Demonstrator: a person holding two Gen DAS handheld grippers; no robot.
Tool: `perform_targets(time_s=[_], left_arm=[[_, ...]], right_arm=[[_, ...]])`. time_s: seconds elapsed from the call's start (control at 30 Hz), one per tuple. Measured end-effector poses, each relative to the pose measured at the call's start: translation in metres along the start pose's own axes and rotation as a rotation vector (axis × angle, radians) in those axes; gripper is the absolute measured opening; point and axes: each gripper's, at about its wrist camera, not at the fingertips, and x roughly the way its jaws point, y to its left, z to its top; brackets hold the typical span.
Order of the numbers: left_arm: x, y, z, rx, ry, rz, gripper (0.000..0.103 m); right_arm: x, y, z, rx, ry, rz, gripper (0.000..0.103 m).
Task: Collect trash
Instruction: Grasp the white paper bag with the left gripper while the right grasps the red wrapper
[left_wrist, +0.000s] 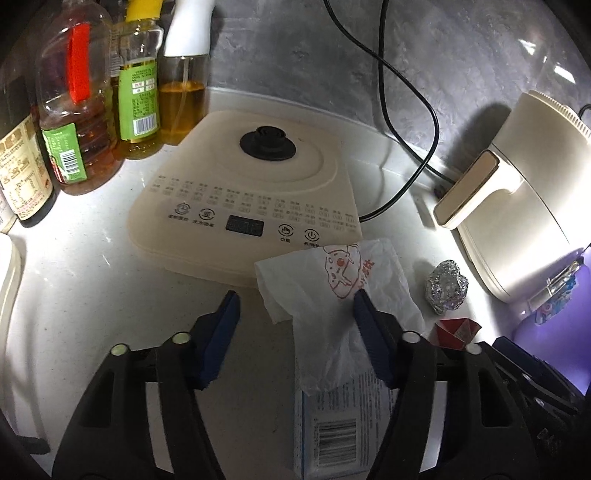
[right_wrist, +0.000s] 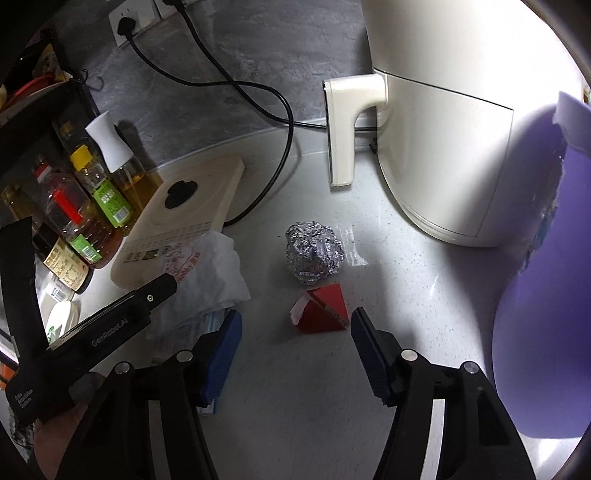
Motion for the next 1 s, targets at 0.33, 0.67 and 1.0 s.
perform_targets(time_s=[0.33,0.67,1.0], left_arm=[[-0.004,-0.01,0.0,0.04,-0.016,0.013,0.011],[-0.03,-0.018,0.008,0.054,-0.073,0.031,0.007],[-0.071,-0.039,0.015,0.079,-0.14,0.006,0.007]], right_arm=[[0.02,-0.008,0.003,-0.006,0.03,-0.032,0.061],[0.009,-0.007,0.006,-0.028,0.027,-0.014,0.014],[-0.059,0.01,0.007,-0.08,-0.082,0.057,0.001]])
